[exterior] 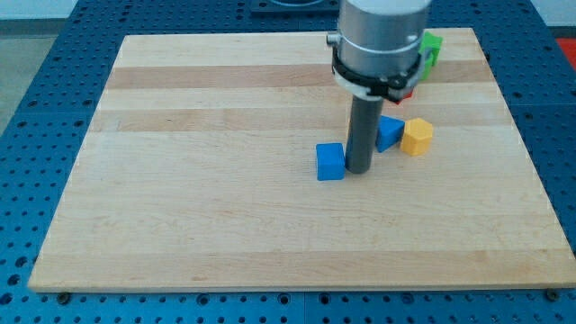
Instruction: Nudge the yellow hexagon up a bit
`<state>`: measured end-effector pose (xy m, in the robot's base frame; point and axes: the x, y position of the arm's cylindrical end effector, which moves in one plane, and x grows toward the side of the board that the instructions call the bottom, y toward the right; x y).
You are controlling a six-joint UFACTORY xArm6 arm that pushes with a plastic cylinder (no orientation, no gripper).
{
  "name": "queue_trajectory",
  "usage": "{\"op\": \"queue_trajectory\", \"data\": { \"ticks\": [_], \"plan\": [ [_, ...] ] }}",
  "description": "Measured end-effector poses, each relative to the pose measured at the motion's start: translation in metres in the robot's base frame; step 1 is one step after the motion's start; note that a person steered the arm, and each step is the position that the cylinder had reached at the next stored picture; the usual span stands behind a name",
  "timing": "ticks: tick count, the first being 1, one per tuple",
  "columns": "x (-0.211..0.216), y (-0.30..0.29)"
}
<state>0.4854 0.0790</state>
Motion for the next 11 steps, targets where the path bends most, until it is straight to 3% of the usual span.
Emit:
{"op": "queue_trajectory", "data": {
  "ticks": [3, 5, 9, 11],
  "plan": [
    [0.008, 0.137],
    [-0.023, 0.134],
    [-0.042, 0.087],
    [-0.038, 0.124]
  ]
}}
